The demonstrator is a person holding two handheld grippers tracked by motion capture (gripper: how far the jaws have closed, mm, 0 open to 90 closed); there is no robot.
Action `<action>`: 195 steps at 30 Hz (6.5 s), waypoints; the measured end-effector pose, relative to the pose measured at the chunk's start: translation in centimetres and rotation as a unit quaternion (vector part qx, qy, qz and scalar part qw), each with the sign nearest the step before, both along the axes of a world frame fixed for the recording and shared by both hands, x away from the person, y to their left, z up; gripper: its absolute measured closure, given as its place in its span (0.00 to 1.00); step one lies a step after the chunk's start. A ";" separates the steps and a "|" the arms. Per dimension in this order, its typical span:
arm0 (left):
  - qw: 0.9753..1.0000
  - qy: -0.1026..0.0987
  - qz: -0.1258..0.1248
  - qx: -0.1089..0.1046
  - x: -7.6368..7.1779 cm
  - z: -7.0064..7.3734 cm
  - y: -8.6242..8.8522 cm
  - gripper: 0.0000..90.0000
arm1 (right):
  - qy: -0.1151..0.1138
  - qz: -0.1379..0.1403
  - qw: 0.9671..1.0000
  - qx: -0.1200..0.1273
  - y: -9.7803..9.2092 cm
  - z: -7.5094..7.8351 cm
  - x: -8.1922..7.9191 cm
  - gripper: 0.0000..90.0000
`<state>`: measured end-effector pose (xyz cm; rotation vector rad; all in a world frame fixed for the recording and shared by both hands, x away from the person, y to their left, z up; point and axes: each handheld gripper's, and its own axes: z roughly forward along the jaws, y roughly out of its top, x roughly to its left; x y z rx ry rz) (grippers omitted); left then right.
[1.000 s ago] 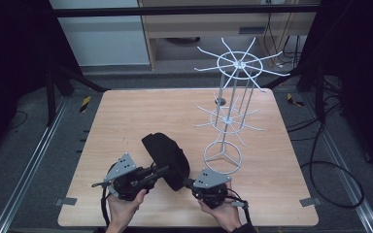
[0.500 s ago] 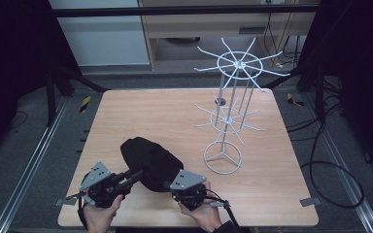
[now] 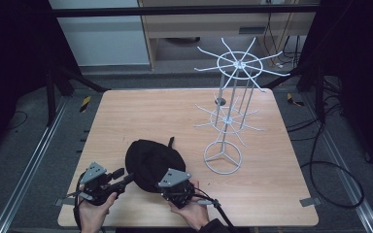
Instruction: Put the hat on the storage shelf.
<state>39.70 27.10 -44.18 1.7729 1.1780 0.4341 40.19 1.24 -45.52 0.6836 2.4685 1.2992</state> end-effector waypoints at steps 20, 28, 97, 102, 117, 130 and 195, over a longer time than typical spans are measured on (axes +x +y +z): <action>0.999 -0.042 0.021 0.008 0.7 1.2 1.4 0.46 | 0.066 0.045 0.997 -0.019 1.0 -1.7 -0.3 0.88; 0.998 -0.054 -0.004 0.027 2.1 1.9 1.1 0.42 | 0.023 -0.012 1.000 0.008 -4.1 0.2 -0.2 0.76; 0.971 0.058 -0.195 0.128 6.9 -0.9 -3.0 0.97 | 0.014 -0.278 0.960 0.027 -25.2 -1.8 1.0 0.50; 0.978 0.015 -0.188 0.091 5.6 0.9 -2.4 0.97 | 0.009 -0.279 0.960 0.026 -25.3 -1.8 1.0 0.50; 0.986 -0.091 -0.139 0.000 3.1 4.5 -1.3 0.97 | 0.005 -0.283 0.959 0.025 -25.6 -1.8 1.1 0.50; 0.981 -0.150 -0.094 -0.079 1.9 8.2 -0.3 0.97 | 0.005 -0.287 0.958 0.026 -25.6 -1.8 1.0 0.50; 0.897 -0.329 -0.070 -0.286 2.9 23.3 -5.0 0.97 | 0.003 -0.286 0.958 0.021 -25.6 -2.1 1.2 0.50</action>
